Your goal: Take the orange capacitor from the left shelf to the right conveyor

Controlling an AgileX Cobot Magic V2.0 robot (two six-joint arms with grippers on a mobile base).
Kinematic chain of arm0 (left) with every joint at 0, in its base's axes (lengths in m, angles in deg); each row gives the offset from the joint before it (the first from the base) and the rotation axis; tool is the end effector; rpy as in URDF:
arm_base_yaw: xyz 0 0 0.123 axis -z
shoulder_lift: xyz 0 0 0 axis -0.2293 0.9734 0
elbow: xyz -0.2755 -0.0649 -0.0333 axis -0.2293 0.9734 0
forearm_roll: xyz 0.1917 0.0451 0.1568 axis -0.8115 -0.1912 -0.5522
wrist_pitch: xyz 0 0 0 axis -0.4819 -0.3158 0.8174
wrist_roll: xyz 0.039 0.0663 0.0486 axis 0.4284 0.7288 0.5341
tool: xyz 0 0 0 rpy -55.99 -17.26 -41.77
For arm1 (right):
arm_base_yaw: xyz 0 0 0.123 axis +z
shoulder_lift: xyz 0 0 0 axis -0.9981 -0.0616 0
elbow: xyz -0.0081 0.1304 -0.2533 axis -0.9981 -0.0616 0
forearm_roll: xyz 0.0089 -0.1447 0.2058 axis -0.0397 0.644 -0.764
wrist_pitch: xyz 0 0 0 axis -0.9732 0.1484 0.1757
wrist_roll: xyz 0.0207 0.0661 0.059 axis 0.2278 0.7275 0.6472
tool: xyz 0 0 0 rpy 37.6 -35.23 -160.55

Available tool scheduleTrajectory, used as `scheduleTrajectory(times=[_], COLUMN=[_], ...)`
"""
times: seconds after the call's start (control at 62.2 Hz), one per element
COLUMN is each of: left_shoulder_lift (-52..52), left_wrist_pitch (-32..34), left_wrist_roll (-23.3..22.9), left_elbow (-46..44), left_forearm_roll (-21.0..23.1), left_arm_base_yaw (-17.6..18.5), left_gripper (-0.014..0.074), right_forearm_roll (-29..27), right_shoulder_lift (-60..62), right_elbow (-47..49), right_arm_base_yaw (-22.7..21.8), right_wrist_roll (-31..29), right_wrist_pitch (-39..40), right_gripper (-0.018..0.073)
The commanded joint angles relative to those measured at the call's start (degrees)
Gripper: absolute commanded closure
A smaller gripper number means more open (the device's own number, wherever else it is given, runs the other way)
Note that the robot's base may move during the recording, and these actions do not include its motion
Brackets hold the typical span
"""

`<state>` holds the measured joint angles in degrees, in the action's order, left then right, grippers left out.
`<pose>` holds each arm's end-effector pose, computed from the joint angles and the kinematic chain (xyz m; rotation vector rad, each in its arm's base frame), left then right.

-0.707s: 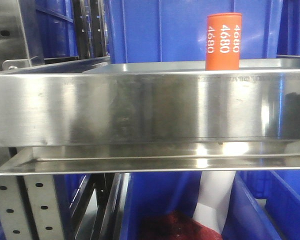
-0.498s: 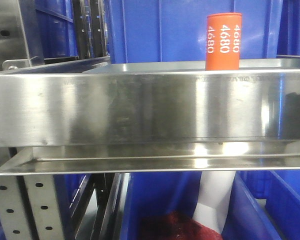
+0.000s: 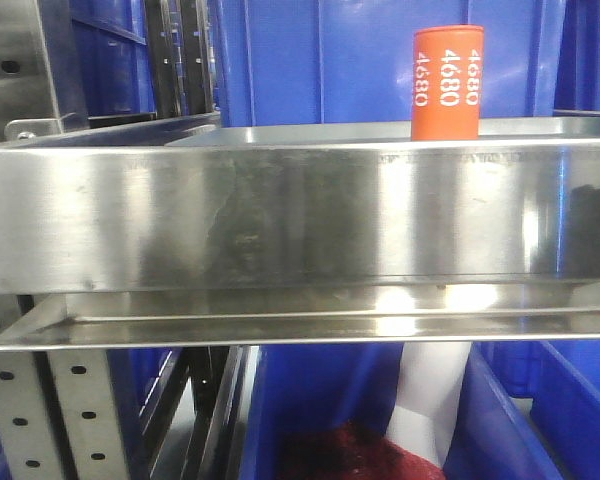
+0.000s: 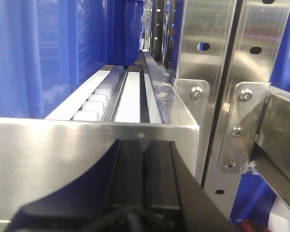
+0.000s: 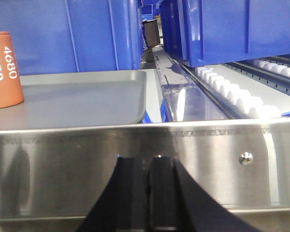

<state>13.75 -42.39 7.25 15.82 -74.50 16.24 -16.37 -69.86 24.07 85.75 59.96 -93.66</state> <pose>0.0567 -0.0035 0.1973 0.0086 1.5691 -0.0809 0.0567 -0.0007 0.1953 0.0982 1.5969 0.0775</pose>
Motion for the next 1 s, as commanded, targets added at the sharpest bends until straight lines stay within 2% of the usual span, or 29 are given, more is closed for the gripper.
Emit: scheduleTrajectory(times=[0.0, 0.096, 0.434, 0.594, 0.739, 0.835, 0.98], left_shoulder_lift=[-0.65, -0.65, -0.65, -0.65, -0.65, -0.65, -0.65], left_wrist_pitch=[5.20, 5.20, 5.20, 5.20, 5.20, 5.20, 5.20], left_wrist_roll=[-0.09, -0.09, -0.09, -0.09, -0.09, -0.09, -0.09], left_elbow=[-0.22, -0.22, -0.22, -0.22, -0.22, -0.22, -0.22], left_forearm_roll=[0.10, 0.10, 0.10, 0.10, 0.10, 0.10, 0.10], left_arm_base_yaw=[-0.09, -0.09, -0.09, -0.09, -0.09, -0.09, -0.09], left_gripper=[0.0723, 0.0723, 0.0723, 0.0723, 0.0723, 0.0723, 0.0723], right_forearm_roll=[-0.32, -0.32, -0.32, -0.32, -0.32, -0.27, -0.27], right_shoulder_lift=[0.77, 0.77, 0.77, -0.07, -6.34, -12.32, -22.03], right_elbow=[0.21, 0.21, 2.43, 12.22, 21.56, 26.48, 30.47], right_arm_base_yaw=[-0.07, -0.06, -0.06, -0.06, -0.06, 0.60, 4.13], right_wrist_roll=[-0.46, -0.46, -0.46, -0.46, -0.46, -0.46, -0.46], right_wrist_pitch=[5.14, 5.36, 14.16, 6.12, -1.04, -1.44, -1.06], right_gripper=[0.0501, 0.0501, 0.0501, 0.0501, 0.0489, 0.0393, 0.0085])
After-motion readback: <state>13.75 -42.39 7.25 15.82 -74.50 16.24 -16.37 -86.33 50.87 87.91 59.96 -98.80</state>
